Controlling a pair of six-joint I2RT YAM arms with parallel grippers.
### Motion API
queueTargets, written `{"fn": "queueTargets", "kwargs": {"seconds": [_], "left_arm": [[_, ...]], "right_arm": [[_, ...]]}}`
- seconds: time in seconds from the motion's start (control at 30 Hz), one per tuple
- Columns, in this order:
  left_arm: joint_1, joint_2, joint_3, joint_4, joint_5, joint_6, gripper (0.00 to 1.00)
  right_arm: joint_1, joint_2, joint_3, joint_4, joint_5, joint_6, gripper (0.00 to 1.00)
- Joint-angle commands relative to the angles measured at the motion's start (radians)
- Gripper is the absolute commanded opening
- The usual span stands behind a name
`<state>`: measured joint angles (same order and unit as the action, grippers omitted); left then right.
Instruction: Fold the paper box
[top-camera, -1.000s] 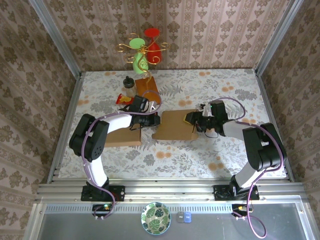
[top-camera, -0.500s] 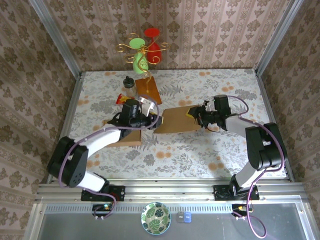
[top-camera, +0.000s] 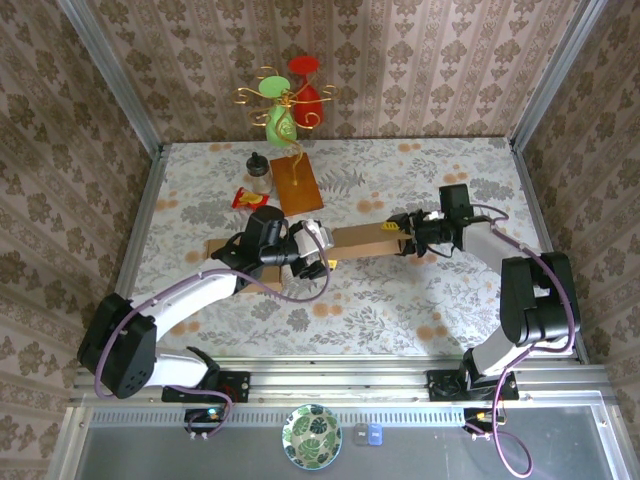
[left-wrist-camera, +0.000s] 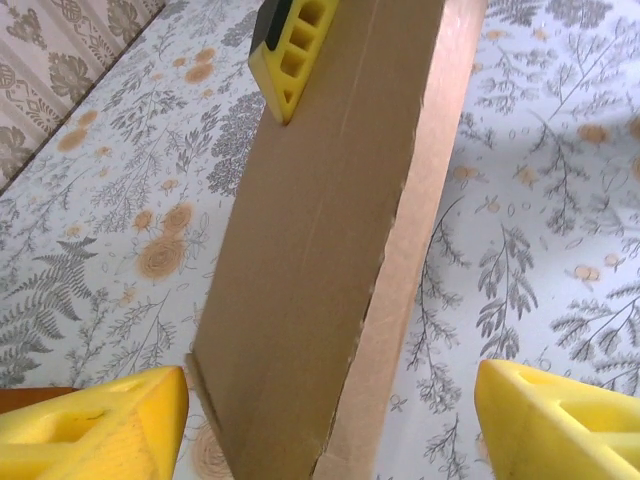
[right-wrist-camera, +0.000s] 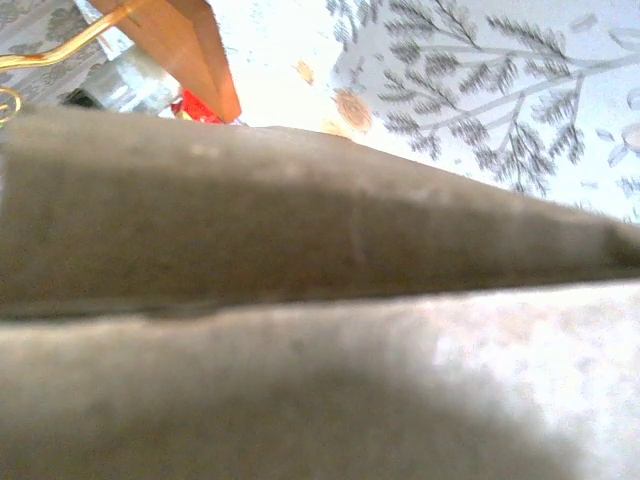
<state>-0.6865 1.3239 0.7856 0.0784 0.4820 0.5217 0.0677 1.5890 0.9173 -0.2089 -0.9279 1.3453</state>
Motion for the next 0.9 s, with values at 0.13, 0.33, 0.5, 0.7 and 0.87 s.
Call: {"fn": "queueTargets", "kwargs": {"seconds": [0.13, 0.33, 0.5, 0.7, 0.87], "left_arm": [[-0.001, 0.01, 0.011, -0.072, 0.001, 0.149, 0.78], [-0.001, 0.025, 0.025, -0.082, 0.025, 0.139, 0.77], [-0.001, 0.037, 0.036, -0.099, 0.044, 0.129, 0.75], [-0.011, 0.072, 0.076, -0.167, 0.065, 0.133, 0.71], [-0.022, 0.095, 0.089, -0.183, 0.066, 0.139, 0.7]], "right_arm": [[-0.007, -0.023, 0.002, -0.132, -0.089, 0.096, 0.42], [-0.008, -0.027, -0.018, -0.174, -0.117, 0.14, 0.42], [0.001, -0.037, -0.046, -0.208, -0.126, 0.157, 0.42], [0.007, -0.035, -0.156, -0.068, -0.13, 0.271, 0.42], [0.006, 0.006, -0.172, -0.01, -0.127, 0.295, 0.42]]}}
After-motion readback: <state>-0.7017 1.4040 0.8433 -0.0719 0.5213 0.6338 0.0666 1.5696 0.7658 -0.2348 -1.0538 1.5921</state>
